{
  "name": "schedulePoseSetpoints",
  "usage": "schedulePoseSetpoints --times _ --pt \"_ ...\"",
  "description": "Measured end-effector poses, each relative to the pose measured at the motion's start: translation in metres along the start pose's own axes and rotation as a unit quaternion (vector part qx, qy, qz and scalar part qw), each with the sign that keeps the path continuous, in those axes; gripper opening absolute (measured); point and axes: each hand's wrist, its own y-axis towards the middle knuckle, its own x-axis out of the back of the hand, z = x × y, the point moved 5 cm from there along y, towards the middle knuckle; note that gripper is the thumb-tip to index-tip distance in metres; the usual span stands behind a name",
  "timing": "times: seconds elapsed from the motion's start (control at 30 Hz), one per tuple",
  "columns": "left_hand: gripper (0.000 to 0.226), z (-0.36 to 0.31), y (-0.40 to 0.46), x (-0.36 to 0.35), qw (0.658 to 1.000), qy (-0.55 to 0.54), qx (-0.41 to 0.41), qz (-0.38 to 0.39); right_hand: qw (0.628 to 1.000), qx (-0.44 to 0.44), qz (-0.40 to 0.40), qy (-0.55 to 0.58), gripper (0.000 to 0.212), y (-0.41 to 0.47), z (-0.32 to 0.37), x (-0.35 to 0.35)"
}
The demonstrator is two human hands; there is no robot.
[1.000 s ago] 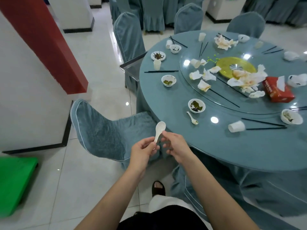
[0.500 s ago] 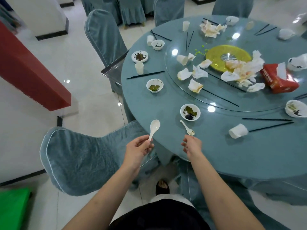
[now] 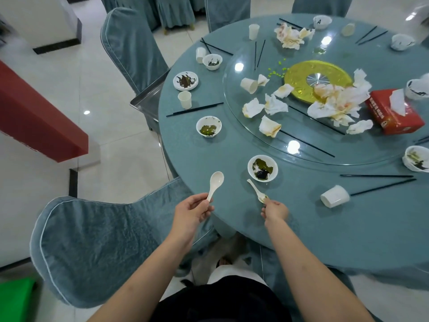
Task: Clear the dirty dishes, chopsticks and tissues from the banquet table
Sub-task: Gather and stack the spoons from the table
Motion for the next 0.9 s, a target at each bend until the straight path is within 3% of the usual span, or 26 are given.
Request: schedulePoseSetpoints --times 0.23,0.5,0.9 --pt "0.017 -0.002 0.008 -0.002 1.000 -0.012 0.011 0.000 1.000 0.013 0.013 -0.004 0.005 -0.006 0.003 -0.003" --pt "0.017 -0.009 0.009 -0.004 0.999 -0.035 0.008 0.001 0.974 0.107 0.181 0.078 0.010 -0.052 0.054 -0.032" --pt "0.020 -0.024 0.001 -0.011 0.998 -0.031 -0.011 0.052 0.897 0.226 0.379 0.014 0.015 -0.139 0.123 -0.070"
